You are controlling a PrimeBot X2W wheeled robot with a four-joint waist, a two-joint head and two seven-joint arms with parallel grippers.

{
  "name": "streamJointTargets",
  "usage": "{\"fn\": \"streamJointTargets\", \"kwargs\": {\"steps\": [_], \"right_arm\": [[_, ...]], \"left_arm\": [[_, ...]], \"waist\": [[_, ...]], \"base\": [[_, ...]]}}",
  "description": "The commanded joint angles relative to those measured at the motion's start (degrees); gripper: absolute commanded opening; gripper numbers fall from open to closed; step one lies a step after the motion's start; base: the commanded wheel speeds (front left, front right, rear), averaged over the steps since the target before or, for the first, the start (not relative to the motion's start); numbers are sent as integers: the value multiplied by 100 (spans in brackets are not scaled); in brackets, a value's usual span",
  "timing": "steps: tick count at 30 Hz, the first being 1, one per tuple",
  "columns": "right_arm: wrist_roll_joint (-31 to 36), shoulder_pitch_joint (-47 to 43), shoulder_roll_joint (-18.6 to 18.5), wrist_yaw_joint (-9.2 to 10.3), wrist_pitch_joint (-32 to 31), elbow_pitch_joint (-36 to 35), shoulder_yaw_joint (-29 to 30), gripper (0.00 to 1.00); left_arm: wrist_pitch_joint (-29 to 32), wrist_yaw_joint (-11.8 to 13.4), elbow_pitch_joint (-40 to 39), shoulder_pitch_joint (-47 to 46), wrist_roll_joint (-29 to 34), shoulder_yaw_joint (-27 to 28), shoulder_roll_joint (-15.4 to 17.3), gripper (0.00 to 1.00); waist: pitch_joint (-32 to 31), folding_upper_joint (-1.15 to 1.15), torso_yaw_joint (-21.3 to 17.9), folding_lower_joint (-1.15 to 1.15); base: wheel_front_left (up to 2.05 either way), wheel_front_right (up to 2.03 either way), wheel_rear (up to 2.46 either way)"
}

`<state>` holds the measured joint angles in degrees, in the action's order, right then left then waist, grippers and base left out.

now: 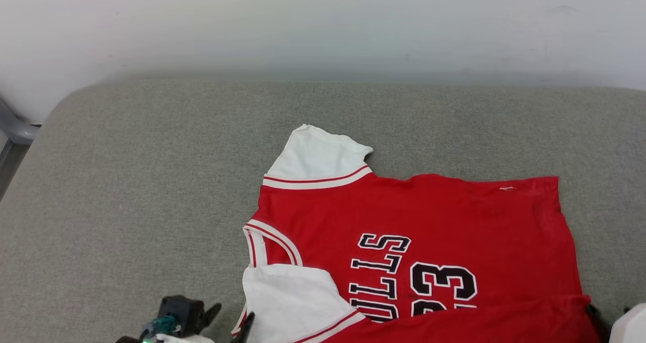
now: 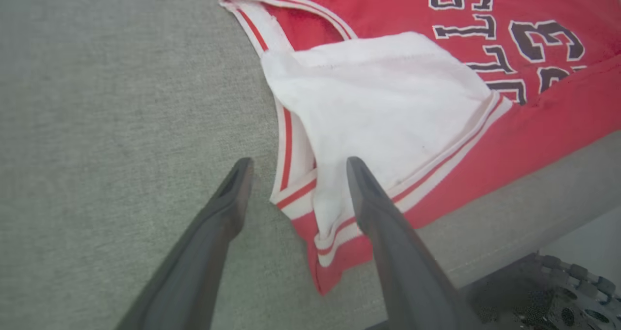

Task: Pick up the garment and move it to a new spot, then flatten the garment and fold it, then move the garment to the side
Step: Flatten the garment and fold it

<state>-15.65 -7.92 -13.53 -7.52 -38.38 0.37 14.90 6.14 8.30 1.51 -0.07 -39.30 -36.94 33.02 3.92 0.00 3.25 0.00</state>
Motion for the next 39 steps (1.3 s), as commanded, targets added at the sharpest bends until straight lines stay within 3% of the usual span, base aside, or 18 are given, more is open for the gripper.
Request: {"fn": "streamJointTargets", "kwargs": {"steps": [1, 11, 20, 30, 39], "right_arm": [[-18, 139, 61, 6, 139, -53, 36, 100], [75, 742, 171, 6, 1846, -566, -233, 100], [279, 688, 252, 6, 3441, -674, -629, 100], [251, 507, 447, 6, 4426, -320, -912, 100], [198, 759, 527, 6, 4539, -303, -1084, 100]], "left_arm": [[-141, 42, -19, -99, 36, 73, -54, 100], [-1808, 277, -251, -358, 408, 672, -314, 100], [-2138, 271, -563, -377, 980, 1303, -845, 100], [-2143, -346, -537, -7, 1809, 1977, -1631, 100], [-2137, -873, -400, -184, 2182, 2468, -1851, 100]], "waist": [[-7, 0, -10, 0], [-29, 0, -74, 0], [-36, 0, -40, 0], [-9, 0, -107, 0], [268, 0, -362, 0]], "base": [[0, 0, 0], [0, 0, 0], [0, 0, 0], [0, 0, 0], [0, 0, 0]]}}
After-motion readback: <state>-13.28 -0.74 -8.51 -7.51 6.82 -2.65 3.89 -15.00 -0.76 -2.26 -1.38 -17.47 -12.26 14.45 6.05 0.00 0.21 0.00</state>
